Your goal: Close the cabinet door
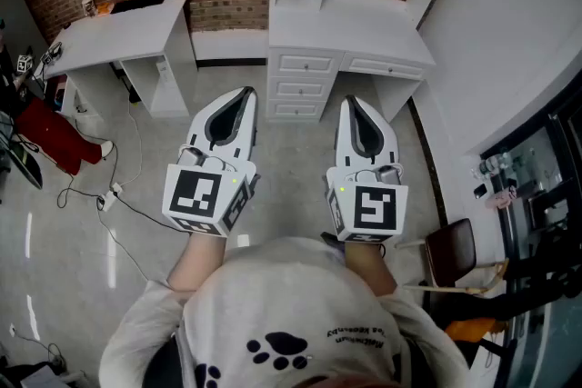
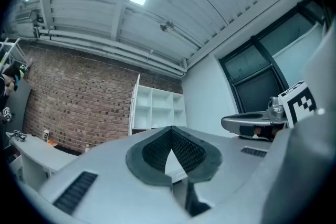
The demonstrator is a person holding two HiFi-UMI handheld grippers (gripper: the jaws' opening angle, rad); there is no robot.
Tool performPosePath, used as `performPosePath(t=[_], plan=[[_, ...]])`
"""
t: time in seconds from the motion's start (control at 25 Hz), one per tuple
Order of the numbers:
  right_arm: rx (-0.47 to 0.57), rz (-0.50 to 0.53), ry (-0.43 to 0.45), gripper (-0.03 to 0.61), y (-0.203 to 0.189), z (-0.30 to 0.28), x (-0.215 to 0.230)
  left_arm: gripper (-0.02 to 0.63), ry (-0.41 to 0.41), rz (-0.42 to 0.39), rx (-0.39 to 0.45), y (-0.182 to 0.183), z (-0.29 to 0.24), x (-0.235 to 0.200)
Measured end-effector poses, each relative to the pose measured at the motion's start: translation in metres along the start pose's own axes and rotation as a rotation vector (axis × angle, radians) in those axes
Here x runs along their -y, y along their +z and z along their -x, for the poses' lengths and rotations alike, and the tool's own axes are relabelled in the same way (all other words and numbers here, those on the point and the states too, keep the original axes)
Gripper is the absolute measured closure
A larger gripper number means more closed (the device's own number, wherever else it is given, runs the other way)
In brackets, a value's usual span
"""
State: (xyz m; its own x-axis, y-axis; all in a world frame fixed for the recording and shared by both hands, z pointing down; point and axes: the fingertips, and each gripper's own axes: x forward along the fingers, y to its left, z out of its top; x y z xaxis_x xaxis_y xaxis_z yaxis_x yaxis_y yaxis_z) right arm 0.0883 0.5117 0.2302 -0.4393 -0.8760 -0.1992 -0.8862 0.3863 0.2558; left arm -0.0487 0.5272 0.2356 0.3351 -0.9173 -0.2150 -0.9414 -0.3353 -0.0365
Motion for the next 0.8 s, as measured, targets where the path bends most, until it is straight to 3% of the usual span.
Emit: performPosePath(t=[0.36, 0.8], plan=[[-0.023, -0.05, 0.022, 0.569, -0.024, -0.011, 0.013, 0.604, -0.004, 0.025, -0.042, -0.024, -0.019, 0.009], [-0.028, -0.052, 0.066, 0.568, -0.05, -0.074, 0.002, 0.604, 0.01, 0.051, -0.049, -0.05, -0.062, -0.042]])
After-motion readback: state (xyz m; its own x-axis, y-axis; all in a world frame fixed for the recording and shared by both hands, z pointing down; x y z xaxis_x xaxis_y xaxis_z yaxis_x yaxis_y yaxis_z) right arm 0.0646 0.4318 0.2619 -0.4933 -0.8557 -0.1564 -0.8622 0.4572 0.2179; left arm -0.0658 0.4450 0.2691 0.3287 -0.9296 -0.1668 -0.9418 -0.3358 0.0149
